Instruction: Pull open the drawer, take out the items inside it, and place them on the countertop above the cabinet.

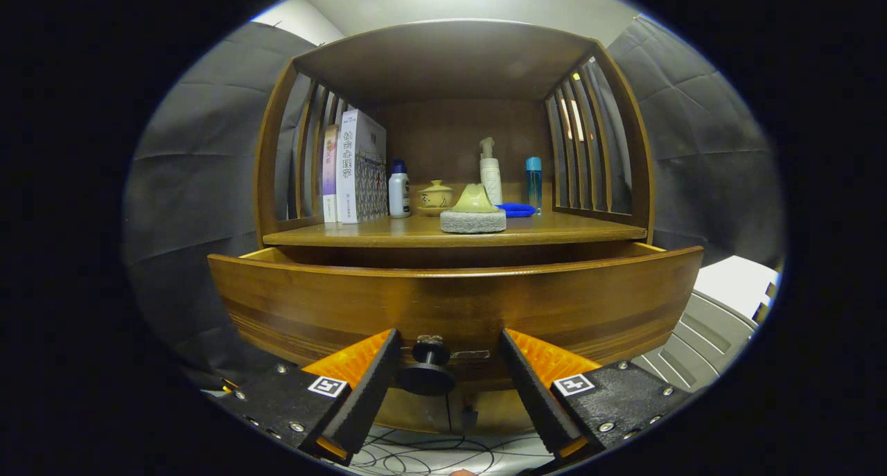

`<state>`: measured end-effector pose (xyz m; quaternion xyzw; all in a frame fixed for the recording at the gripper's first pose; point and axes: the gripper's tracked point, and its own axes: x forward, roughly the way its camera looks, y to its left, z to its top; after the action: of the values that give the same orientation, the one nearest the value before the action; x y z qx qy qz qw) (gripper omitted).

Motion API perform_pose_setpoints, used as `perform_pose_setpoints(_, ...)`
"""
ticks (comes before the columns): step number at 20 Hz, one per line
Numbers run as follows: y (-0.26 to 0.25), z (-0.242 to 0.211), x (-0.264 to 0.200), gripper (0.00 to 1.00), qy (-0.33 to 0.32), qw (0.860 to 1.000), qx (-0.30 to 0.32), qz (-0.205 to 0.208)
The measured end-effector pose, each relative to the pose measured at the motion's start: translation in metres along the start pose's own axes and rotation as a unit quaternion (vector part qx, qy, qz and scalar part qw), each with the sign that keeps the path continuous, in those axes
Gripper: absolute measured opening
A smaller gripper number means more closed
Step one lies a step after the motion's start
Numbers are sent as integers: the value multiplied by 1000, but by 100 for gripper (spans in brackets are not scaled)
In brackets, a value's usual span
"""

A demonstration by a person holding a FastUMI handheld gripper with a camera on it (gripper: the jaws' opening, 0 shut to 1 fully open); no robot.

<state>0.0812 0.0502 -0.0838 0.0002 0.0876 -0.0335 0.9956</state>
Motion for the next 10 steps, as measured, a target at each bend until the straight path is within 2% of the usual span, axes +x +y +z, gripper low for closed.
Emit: perform_pose_setpoints(10,0,4,29,93,-12,1000,-7,-18)
